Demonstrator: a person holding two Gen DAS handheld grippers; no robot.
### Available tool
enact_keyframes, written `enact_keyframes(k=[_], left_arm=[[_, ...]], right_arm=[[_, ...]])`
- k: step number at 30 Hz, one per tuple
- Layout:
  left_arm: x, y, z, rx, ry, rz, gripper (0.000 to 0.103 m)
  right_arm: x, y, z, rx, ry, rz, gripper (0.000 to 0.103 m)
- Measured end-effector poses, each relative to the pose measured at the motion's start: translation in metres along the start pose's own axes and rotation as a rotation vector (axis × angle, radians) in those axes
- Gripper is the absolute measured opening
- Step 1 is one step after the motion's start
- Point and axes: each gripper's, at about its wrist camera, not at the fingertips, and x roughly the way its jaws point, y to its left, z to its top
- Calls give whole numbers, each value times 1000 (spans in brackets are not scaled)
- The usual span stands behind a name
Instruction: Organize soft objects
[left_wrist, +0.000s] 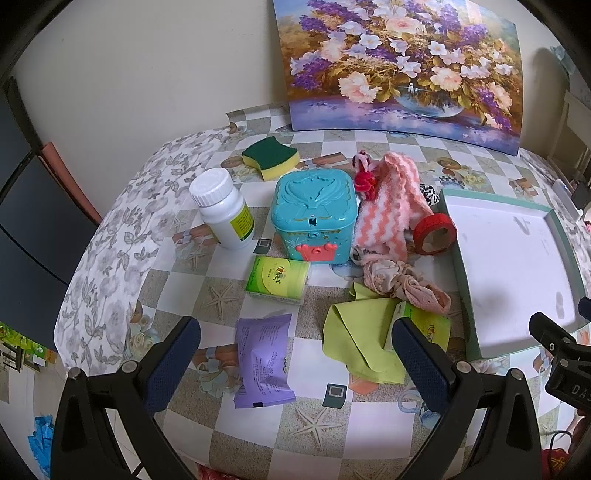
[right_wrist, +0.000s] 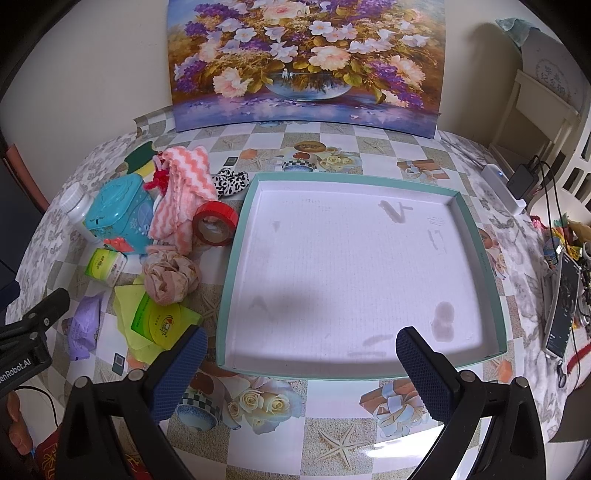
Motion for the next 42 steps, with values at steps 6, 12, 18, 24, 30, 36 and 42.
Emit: enact_keyframes(k=[6, 12, 18, 24, 30, 36, 42], left_arm=[[0, 0, 0, -3, 0, -2, 103], [1, -1, 2, -10, 6, -5, 103], [2, -1, 2, -16, 15, -15, 103], [6, 11, 3, -73, 26, -76, 103], [28, 51, -4, -176, 117, -42, 103], [55, 70, -18, -227, 214, -32, 102], [81, 73, -30, -252, 287, -83, 89]], right_arm=[[1, 0, 0, -1, 1, 0, 103], [1, 0, -1, 0, 0, 1, 103], [0, 0, -1, -2, 1, 0, 103], [1, 7, 1, -21, -8, 17, 103], [7, 34, 8, -55, 11, 197, 103], [26, 74, 10, -141, 67, 240, 103], [50, 104, 11, -239, 116, 241, 94]])
